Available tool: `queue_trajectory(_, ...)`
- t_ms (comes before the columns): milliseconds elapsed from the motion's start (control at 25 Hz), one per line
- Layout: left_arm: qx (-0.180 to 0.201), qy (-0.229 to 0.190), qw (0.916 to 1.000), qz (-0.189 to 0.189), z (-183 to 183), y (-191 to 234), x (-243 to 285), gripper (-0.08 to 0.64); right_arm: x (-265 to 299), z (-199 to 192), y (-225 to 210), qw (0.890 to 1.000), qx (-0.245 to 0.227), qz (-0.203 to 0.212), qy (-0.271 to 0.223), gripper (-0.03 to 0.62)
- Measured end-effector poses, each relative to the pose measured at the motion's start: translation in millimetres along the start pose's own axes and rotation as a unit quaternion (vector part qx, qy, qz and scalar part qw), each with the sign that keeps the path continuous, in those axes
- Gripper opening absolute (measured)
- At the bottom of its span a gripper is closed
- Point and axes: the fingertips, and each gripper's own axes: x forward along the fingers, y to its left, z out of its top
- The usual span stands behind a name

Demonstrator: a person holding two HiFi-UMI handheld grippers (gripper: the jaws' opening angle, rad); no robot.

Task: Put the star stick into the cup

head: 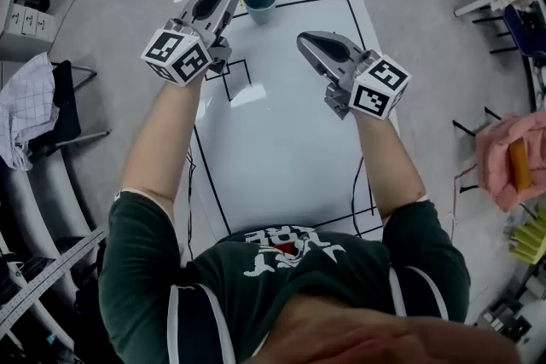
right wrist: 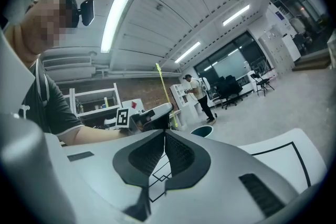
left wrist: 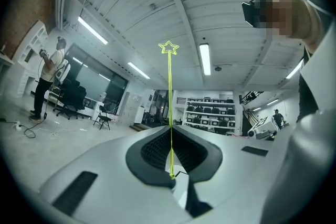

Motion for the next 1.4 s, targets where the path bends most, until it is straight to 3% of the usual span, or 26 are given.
queue_trajectory(560, 0.033, 0.024, 0.9991, -0.006, -59, 18, 33, 0.014, 6, -30, -17, 1.0, 0.008, 0.006, 0.001, 0.035)
queue_trajectory(1040, 0.032, 0.043, 0.9984, -0.018, -75, 13, 37, 0.017, 9, -31, -16, 1.0, 0.018, 0.016, -0.003, 0.035)
queue_trajectory(1240, 0.037, 0.062, 0.9971, -0.023, -85, 10, 39, 0.097, 9, -32, -16, 1.0, 0.021, 0.019, -0.005, 0.035)
queue_trajectory(1400, 0.034, 0.068, 0.9969, -0.02, -89, 11, 38, 0.112, 9, -33, -16, 0.999, 0.024, 0.021, -0.004, 0.035)
